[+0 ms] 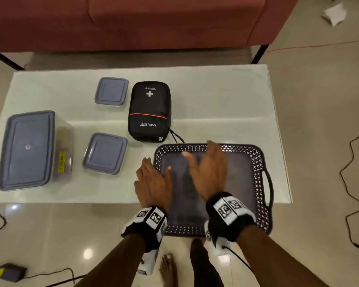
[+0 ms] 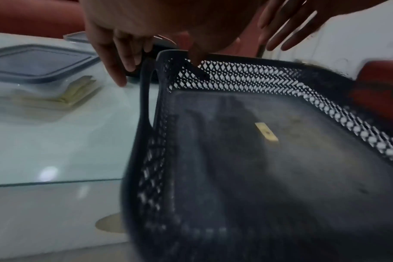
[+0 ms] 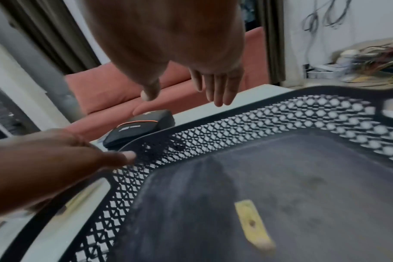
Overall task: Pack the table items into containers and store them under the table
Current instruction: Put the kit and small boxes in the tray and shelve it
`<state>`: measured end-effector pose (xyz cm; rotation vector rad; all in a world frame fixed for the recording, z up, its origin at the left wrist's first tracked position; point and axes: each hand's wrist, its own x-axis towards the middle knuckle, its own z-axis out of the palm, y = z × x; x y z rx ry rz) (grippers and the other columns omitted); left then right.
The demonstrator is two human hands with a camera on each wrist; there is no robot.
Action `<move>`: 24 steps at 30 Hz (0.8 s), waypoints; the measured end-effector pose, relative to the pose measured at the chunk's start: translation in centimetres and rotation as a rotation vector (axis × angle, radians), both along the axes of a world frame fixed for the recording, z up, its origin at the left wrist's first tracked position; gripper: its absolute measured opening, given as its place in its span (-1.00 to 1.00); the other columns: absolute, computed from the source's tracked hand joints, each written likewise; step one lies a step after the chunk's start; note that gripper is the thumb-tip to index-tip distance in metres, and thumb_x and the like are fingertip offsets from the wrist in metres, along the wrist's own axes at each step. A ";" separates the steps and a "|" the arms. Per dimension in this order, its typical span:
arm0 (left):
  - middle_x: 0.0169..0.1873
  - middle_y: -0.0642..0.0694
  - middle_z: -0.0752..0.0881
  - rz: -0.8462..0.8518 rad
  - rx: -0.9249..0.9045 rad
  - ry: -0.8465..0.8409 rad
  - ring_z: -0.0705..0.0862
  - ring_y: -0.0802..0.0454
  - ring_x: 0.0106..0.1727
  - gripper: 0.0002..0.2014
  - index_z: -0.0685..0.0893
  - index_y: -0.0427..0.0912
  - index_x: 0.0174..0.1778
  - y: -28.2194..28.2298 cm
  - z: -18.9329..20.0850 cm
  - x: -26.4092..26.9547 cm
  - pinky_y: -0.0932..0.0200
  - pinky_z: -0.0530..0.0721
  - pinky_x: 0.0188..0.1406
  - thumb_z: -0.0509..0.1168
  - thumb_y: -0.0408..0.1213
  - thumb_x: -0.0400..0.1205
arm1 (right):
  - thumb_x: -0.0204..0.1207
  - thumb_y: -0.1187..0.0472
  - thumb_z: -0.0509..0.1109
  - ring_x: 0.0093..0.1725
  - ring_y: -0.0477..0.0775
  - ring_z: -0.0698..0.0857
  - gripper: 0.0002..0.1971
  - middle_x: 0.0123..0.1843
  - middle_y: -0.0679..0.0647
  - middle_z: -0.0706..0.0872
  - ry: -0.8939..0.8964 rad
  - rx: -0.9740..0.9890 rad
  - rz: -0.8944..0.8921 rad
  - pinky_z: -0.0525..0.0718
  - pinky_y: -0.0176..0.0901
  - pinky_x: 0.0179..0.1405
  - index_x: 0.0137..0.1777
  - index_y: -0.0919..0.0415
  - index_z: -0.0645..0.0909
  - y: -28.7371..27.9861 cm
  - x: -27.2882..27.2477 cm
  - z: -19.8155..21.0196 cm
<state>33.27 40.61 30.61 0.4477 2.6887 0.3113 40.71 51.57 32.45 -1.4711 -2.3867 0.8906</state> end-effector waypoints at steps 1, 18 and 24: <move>0.39 -0.20 0.56 0.056 -0.019 -0.055 0.54 -0.21 0.39 -0.43 0.37 -0.17 0.47 0.5 0.1 -0.7 -0.13 0.55 0.22 0.14 0.12 0.65 | 0.50 -0.31 0.28 0.45 0.28 0.46 -0.20 0.47 0.27 0.50 -0.006 -0.028 0.059 0.37 0.16 0.46 0.51 0.31 0.32 0.2 -2.1 0.0; -0.09 -0.43 0.71 0.025 0.037 -0.363 0.67 -0.38 0.00 -0.76 0.66 -0.42 0.05 -0.2 0.1 -8.2 0.10 0.45 -0.18 0.22 -0.32 0.62 | -0.06 -0.47 0.53 0.49 0.47 0.32 0.50 0.57 0.47 0.18 -0.290 -0.239 -0.034 0.45 0.39 0.32 0.66 0.35 -0.21 0.7 -22.5 -3.7; -0.21 -0.38 0.77 0.092 0.062 -0.215 0.71 -0.35 -0.15 -0.70 0.74 -0.24 -0.07 1.6 -0.6 -8.6 0.04 0.55 -0.24 0.18 -0.14 0.67 | 0.07 -0.31 0.53 0.36 0.28 0.43 0.27 0.46 0.24 0.33 0.134 -0.093 -0.132 0.49 0.27 0.36 0.67 0.16 -0.06 3.7 -18.7 0.1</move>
